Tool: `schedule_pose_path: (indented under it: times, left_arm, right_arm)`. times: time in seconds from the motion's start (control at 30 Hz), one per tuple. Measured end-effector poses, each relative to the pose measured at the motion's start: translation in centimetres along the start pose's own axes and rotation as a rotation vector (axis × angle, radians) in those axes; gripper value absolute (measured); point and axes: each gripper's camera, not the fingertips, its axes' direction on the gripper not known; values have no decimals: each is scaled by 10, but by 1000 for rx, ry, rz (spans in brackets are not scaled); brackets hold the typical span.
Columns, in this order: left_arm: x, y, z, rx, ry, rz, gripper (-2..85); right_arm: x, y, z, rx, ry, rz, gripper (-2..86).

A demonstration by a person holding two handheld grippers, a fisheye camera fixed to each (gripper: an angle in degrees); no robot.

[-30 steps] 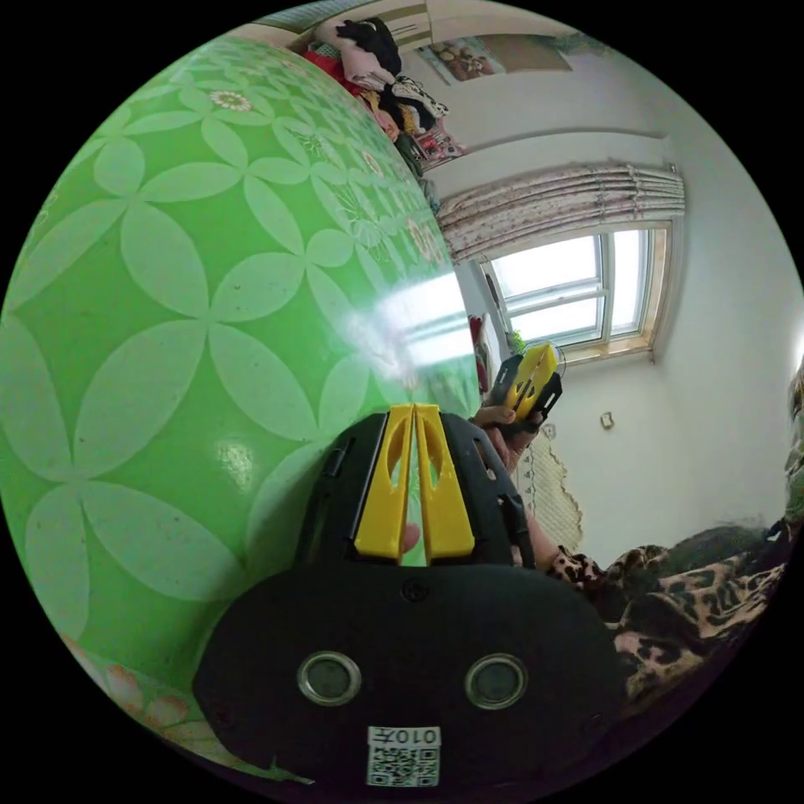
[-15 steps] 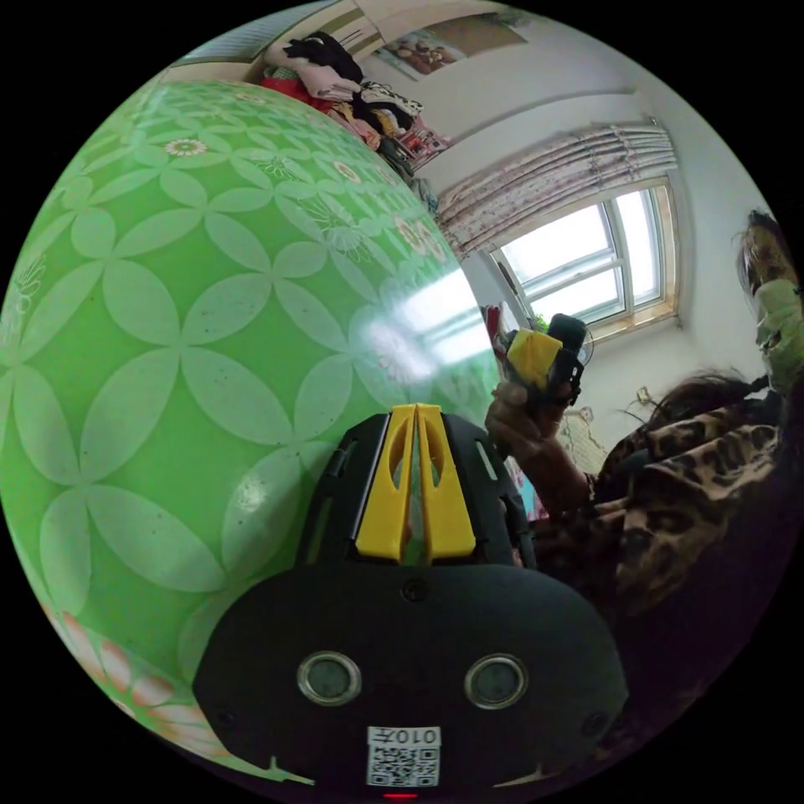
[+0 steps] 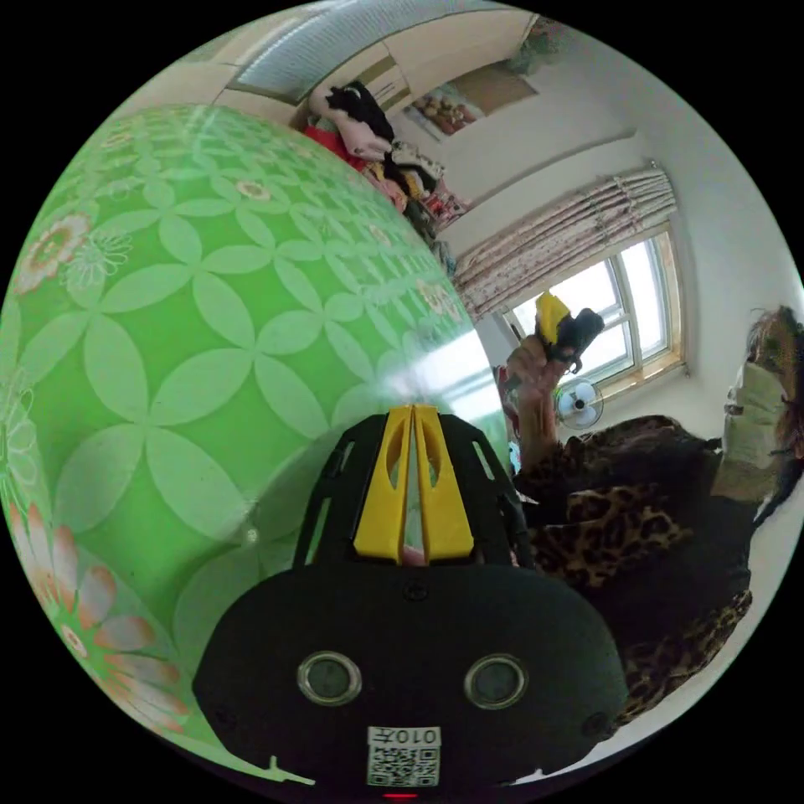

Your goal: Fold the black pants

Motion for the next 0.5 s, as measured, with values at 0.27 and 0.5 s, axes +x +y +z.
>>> schedule_pose_path:
  times: [0.27,0.5]
  left_arm:
    - [147,116,-50,493,-200,245,-1]
    - [279,153,-23,491,-287,524,2]
  right_arm:
    - [-132,69,-71,6,264,-173,76]
    - [-190,155,-189,115,506,8,38]
